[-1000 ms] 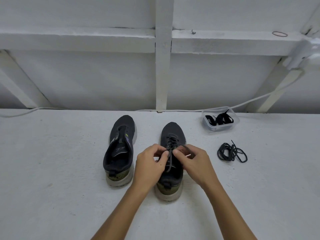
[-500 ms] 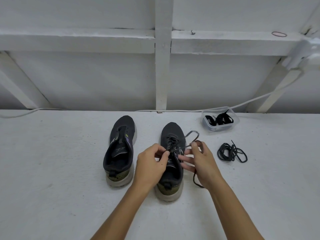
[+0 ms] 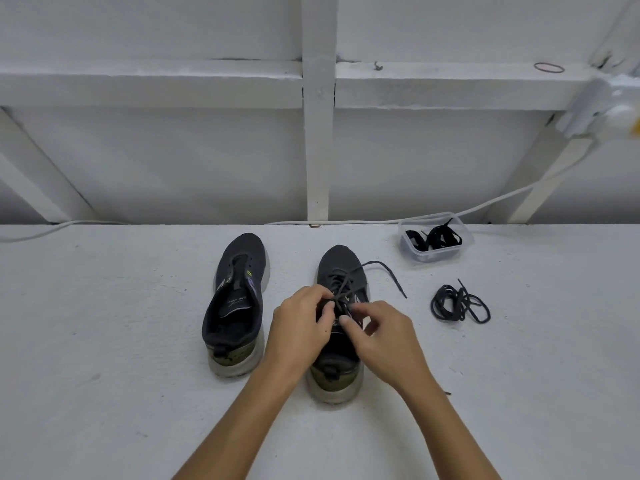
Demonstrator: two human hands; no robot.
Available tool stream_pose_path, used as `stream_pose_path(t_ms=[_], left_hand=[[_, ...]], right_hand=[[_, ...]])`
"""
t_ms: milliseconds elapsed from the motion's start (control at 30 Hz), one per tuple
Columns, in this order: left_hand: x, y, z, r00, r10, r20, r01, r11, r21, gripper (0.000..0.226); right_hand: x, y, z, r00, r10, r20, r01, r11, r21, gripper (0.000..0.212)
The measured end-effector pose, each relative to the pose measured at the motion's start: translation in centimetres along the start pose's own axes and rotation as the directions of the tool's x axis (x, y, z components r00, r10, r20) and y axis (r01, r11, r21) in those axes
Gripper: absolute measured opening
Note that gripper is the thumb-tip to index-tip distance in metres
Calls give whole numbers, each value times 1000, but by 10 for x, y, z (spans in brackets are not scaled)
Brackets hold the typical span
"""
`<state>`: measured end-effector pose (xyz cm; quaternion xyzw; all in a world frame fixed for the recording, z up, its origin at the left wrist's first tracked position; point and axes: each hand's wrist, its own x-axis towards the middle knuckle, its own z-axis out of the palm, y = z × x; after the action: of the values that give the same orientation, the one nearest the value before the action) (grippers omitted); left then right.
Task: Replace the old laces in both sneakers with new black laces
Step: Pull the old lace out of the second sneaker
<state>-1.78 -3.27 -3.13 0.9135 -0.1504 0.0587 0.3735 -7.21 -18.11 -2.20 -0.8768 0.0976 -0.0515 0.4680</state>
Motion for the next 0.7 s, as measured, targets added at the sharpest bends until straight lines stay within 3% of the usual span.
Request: stream_pose_path(t_ms=[100,233,333,467,600,700], left_hand=[[3,-1,-2,999,18,30,-18,1000,18,5],[5,-5,-5,994,32,100,-31,999,-17,9],[7,-4,-8,990,16,139,-16,1000,2,19],[7,-3,-9,997,-28,78,32,998,-45,9],[4,0,-6,998,-57,34,61,988,-144,3],[5,2,-8,984,-141,110,169,935,-312,5]], right_hand=[[7,-4,-1,998,53,31,-54,997,47,17],[23,-6,-8,970,169,177,-201,962,184,6],[33,-5,-10,943,206,260,-270,933,239,11],[34,-2,-14,923,254,288,-348,869,350,13],[26,-2,-17,968,138,212,-196,939,283,8],[22,-6,-11,988,55,147,-73,990,119,11]])
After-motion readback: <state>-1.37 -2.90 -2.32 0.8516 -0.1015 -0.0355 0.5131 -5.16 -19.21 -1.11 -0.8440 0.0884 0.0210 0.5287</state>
